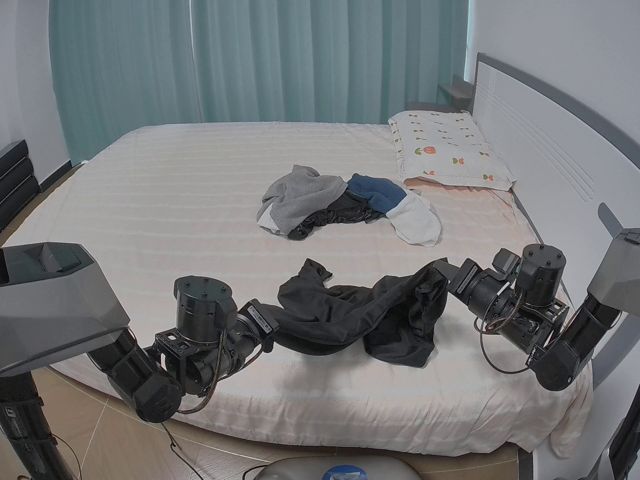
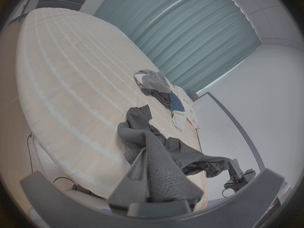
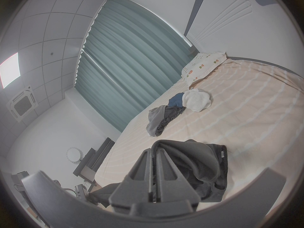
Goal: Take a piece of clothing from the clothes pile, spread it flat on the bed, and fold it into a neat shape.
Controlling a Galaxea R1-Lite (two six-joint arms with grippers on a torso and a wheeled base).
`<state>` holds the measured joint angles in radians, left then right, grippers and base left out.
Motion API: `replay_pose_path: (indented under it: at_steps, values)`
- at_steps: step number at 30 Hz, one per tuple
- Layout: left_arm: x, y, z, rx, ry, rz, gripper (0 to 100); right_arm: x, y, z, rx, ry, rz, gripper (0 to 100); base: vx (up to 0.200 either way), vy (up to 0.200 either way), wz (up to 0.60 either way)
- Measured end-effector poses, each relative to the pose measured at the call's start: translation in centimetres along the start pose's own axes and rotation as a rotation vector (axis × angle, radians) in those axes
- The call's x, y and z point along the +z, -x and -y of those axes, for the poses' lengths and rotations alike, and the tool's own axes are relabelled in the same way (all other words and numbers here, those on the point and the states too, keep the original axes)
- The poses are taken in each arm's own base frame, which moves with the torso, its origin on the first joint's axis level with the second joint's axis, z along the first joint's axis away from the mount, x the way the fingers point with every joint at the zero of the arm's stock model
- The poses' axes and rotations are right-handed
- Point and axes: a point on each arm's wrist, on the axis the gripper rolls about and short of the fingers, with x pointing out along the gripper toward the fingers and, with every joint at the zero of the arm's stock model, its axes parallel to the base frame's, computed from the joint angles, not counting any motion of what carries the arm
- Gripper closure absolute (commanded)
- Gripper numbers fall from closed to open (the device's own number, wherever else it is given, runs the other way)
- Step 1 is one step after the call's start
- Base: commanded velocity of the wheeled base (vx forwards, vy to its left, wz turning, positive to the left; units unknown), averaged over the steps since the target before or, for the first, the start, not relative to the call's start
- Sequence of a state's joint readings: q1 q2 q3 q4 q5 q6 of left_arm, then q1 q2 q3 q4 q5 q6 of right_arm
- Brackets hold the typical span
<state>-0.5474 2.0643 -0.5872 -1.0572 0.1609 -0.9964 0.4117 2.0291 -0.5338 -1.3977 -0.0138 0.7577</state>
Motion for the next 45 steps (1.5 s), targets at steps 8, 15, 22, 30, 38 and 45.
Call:
replay_pose_path:
  at_steps: [8, 15, 22, 30, 38, 45]
  values:
    - [0.6, -0.2, 0.0, -0.001, 0.008, 0.026, 100, -0.1, 0.1, -0.1, 0.003, 0.001, -0.002, 100, 0.000, 0.000, 0.00]
    - [0.8, -0.2, 0.0, -0.009, 0.034, 0.026, 100, -0.1, 0.1, 0.0, 0.001, 0.006, -0.004, 100, 0.000, 0.114, 0.00]
    - [1.0, -0.1, 0.2, -0.015, 0.035, 0.030, 100, 0.1, 0.1, 0.1, -0.004, 0.008, 0.004, 100, 0.000, 0.200, 0.00]
    - [1.3, 0.2, 0.6, -0.029, 0.036, 0.042, 100, 0.3, -0.1, -0.1, -0.007, 0.012, 0.019, 100, 0.000, 0.200, 0.00]
    - [2.1, 0.9, 1.2, -0.054, 0.041, 0.069, 100, 1.1, -0.6, -0.6, -0.028, 0.039, 0.109, 100, 0.000, 0.200, 0.00]
    - [2.9, 1.2, 1.4, -0.065, 0.047, 0.095, 100, 2.0, -0.7, -1.5, 0.059, 0.034, 0.211, 100, 0.000, 0.200, 0.00]
